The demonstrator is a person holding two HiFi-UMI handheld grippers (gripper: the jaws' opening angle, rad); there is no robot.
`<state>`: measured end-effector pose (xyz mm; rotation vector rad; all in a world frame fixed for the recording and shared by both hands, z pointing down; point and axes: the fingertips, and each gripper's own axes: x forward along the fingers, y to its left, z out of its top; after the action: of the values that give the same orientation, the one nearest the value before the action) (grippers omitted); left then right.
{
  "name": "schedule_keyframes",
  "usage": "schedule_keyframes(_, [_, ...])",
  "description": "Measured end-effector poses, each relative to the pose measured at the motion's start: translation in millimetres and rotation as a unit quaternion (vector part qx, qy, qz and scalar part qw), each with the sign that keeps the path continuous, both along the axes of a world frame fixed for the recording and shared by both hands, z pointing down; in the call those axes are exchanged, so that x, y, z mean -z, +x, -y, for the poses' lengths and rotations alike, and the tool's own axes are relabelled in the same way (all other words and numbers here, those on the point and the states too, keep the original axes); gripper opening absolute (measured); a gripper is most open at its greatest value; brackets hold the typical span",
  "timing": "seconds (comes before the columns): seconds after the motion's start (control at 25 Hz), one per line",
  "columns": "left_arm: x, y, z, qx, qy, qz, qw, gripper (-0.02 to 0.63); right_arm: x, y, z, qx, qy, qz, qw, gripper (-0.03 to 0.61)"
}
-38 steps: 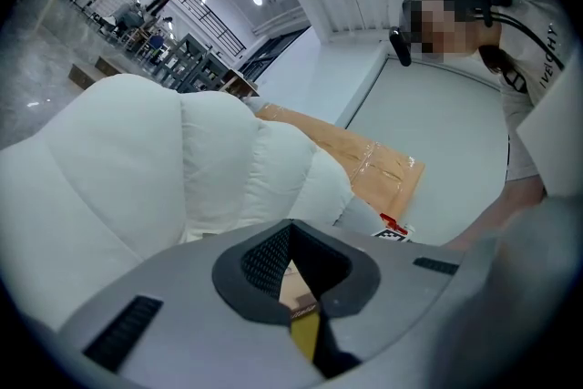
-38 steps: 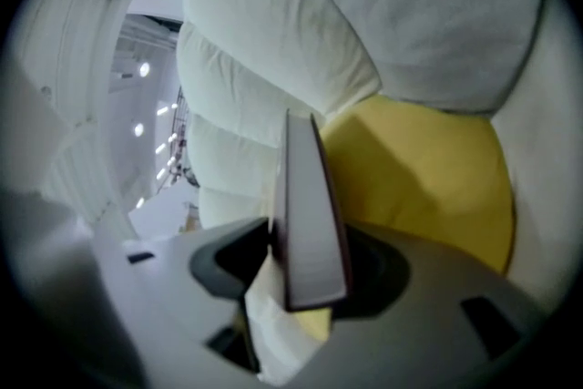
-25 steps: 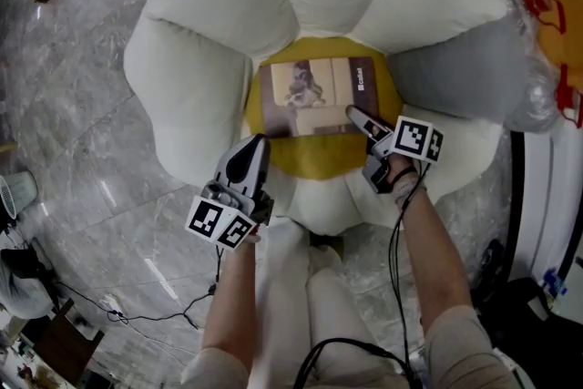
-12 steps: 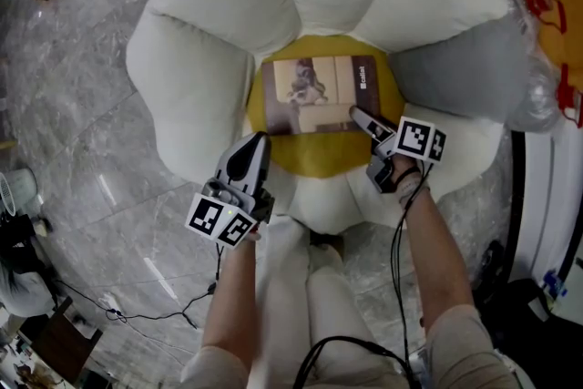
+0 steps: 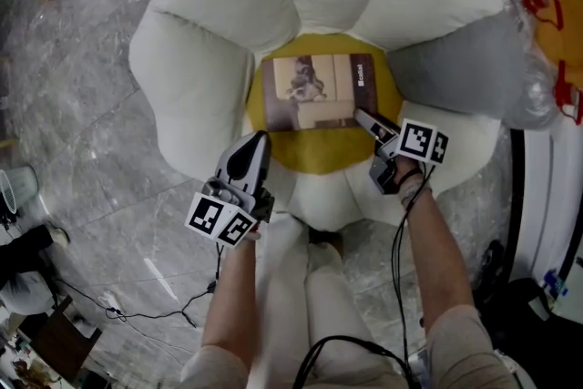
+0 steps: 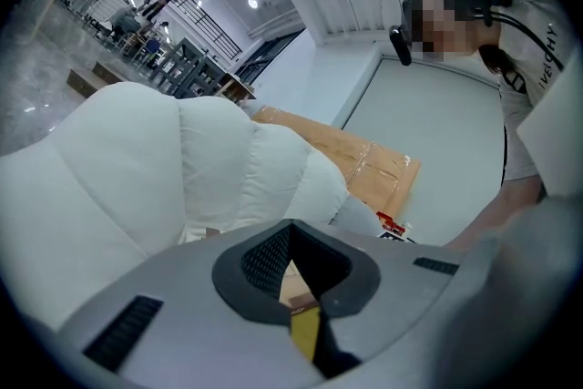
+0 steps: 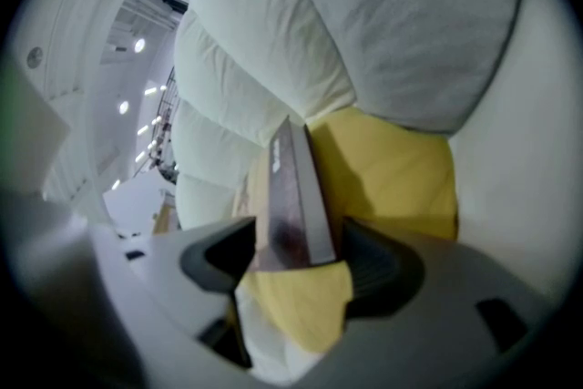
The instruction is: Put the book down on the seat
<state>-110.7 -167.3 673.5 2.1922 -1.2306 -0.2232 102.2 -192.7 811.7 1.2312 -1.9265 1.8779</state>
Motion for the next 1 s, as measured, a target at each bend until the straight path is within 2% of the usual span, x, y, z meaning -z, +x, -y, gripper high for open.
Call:
schedule_keyframes(0.48, [32, 9, -11, 0.001, 0.008, -0.001, 1.0000, 0.023, 34, 14, -10, -0.003, 0.016, -0.010, 1.000, 0.285])
schedule_keyframes(1.0, [83, 8, -19, 0.007, 0.023, 0.000, 0.9997, 0.023, 98, 7, -21, 0.014, 0.053, 0.000, 0.999, 0.284])
